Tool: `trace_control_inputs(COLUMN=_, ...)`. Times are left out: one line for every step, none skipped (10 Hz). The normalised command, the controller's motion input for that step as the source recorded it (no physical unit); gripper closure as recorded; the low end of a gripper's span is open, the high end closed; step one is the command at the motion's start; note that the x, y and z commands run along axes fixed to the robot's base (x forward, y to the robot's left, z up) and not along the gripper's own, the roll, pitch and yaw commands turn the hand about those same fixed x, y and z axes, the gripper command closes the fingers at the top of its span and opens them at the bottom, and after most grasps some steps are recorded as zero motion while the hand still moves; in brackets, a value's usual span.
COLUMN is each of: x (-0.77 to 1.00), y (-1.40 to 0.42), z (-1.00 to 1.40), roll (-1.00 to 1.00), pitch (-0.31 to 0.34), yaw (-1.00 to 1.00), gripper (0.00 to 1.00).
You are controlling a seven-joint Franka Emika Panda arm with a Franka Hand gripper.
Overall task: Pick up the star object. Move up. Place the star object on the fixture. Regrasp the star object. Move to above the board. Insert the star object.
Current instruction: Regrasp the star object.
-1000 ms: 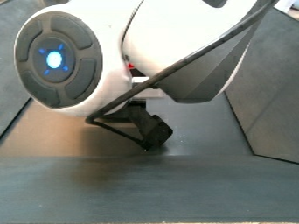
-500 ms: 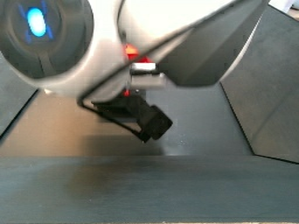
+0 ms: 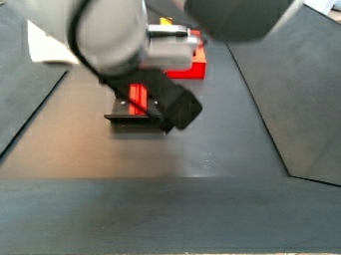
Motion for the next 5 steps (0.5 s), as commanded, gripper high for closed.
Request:
trace_control_inputs(x=-0.08, y=-0.87, z=1.00, roll=1.00, pitch=0.079, yaw=0.01, gripper=0.00)
trace_control_inputs(x=-0.08, y=-0.93, z=1.00, roll=1.00, pitch=0.075, yaw=0.01, gripper=0.00)
trace_control_inputs(x=-0.09, y=-0.95, z=1.00, roll=1.00, pitch=0.068, yaw=0.01, gripper=0.00)
trace_control_inputs(x=-0.13, y=-0.99, z=1.00, roll=1.00, pitch=0.056, yaw=0.01, gripper=0.00)
trace_control_inputs(x=-0.11, y=-0.85, z=0.81, roll=1.00, pitch=0.052, yaw=0.01, gripper=0.00)
